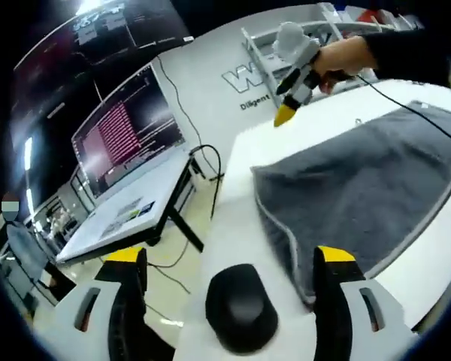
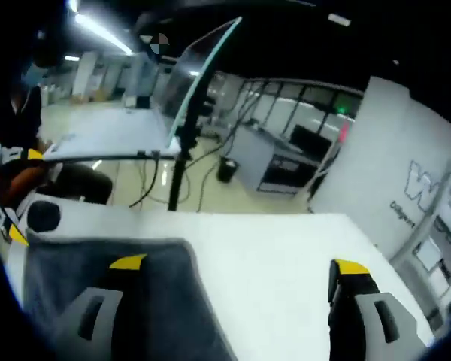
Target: Open the folded towel by lifting each exposed corner and separating the folded layers until the towel lies flat within the target outline without major curled edges
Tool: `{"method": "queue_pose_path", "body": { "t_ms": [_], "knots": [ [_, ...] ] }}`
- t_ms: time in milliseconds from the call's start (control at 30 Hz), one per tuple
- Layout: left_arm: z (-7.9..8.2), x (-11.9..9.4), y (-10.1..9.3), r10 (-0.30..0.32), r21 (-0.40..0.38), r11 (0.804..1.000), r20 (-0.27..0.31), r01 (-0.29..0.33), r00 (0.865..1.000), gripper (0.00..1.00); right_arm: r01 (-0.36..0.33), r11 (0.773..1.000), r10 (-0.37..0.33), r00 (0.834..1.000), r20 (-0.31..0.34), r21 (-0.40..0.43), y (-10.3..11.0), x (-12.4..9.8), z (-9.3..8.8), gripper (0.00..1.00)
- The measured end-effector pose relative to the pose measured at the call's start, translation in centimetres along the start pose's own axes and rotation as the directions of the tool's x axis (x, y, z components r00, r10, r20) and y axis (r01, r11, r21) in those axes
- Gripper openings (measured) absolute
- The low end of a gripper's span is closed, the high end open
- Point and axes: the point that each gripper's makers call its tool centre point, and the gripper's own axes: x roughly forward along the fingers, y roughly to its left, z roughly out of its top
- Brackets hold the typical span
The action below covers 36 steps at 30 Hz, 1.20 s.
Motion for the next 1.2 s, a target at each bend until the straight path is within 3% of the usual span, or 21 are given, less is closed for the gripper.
{"method": "queue_pose_path", "body": {
  "t_ms": [33, 133, 367, 633, 867, 1033, 1200],
  "knots": [
    [-0.2, 0.0, -0.7, -0.029, -0.004, 1.0, -0.021, 0.029, 0.999, 1.0, 0.028, 1.0, -0.028, 1.0, 0.005, 0.004, -1.0, -1.4, -0.4, 1.0],
    [0.5, -0.2, -2.0, -0.071, -0.048, 0.996, -0.004, 0.071, 0.997, 1.0, 0.09, 0.996, -0.09, 0.996, 0.018, 0.008, -2.9, -4.1, -1.3, 1.0],
    [2.4, -1.1, -3.8, -0.141, -0.087, 0.985, 0.071, 0.147, 0.988, 1.0, 0.119, 0.991, -0.12, 0.993, 0.017, 0.06, -4.3, -8.6, -3.2, 1.0],
    [3.6, -1.5, -4.7, -0.168, -0.08, 0.981, 0.108, 0.177, 0.98, 1.0, 0.191, 0.976, -0.197, 0.979, 0.051, 0.101, -6.0, -13.6, -3.8, 1.0],
    [3.9, -0.7, -5.3, -0.18, -0.105, 0.976, 0.103, 0.191, 0.978, 1.0, 0.233, 0.964, -0.244, 0.967, 0.076, 0.129, -7.1, -16.8, -4.7, 1.0],
    [3.8, -0.3, -5.6, -0.186, -0.11, 0.974, 0.106, 0.198, 0.977, 1.0, 0.278, 0.949, -0.292, 0.953, 0.081, 0.145, -8.5, -19.3, -6.5, 1.0],
    [2.7, 0.6, -5.8, -0.185, -0.081, 0.978, 0.081, 0.192, 0.979, 0.97, 0.33, 0.921, -0.349, 0.935, 0.059, 0.207, -10.0, -22.5, -9.9, 1.0]
  ]
}}
